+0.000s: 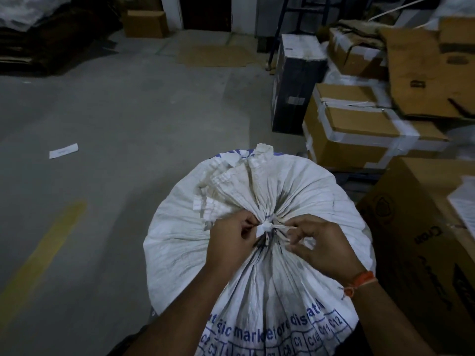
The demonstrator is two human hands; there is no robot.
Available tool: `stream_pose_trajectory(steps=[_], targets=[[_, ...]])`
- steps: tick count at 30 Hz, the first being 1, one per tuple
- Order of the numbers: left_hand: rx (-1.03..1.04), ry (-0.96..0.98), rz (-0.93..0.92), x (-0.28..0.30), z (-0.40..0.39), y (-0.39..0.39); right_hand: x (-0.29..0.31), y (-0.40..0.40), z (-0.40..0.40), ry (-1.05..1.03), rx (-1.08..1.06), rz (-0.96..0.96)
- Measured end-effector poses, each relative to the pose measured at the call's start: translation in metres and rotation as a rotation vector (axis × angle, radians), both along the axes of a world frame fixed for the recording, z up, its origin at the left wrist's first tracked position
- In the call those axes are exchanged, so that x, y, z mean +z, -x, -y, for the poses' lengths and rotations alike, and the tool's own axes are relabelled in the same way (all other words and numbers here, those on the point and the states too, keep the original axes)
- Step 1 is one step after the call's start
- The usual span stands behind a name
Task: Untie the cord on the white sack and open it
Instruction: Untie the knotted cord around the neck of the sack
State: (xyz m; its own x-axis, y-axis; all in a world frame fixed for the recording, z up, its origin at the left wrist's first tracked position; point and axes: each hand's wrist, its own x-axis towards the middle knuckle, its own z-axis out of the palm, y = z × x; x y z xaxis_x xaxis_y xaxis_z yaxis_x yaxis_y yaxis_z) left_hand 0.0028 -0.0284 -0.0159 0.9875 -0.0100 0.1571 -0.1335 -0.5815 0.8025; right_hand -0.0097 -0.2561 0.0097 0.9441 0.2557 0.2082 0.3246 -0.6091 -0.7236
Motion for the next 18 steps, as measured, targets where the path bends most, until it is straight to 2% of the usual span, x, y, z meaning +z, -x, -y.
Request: stream_pose_trajectory(steps=[3, 5, 9, 12, 16, 18], targets=[[-0.100, -0.110, 0.134, -0.002, 0.006, 0.003, 0.003, 0.006, -0.006, 0.004, 0.020, 0.025], [-0.099, -0.087, 0.186, -0.005, 0.012, 0.004, 0.000, 0.004, -0.019, 0.043, -0.080, 0.052], [-0.027, -0.055, 0.193, -0.008, 0.021, 0.006, -0.011, -0.003, -0.031, 0.059, -0.281, -0.046], [-0.034, -0.011, 0.156, -0.011, 0.023, 0.006, -0.011, -0.007, -0.031, 0.107, -0.289, -0.063], [-0.029, 0.217, -0.031, -0.014, 0.021, 0.002, -0.009, -0.009, -0.033, 0.110, -0.280, -0.037], [-0.038, 0.261, -0.072, -0.019, 0.018, 0.000, -0.011, -0.011, -0.036, 0.113, -0.274, -0.026]])
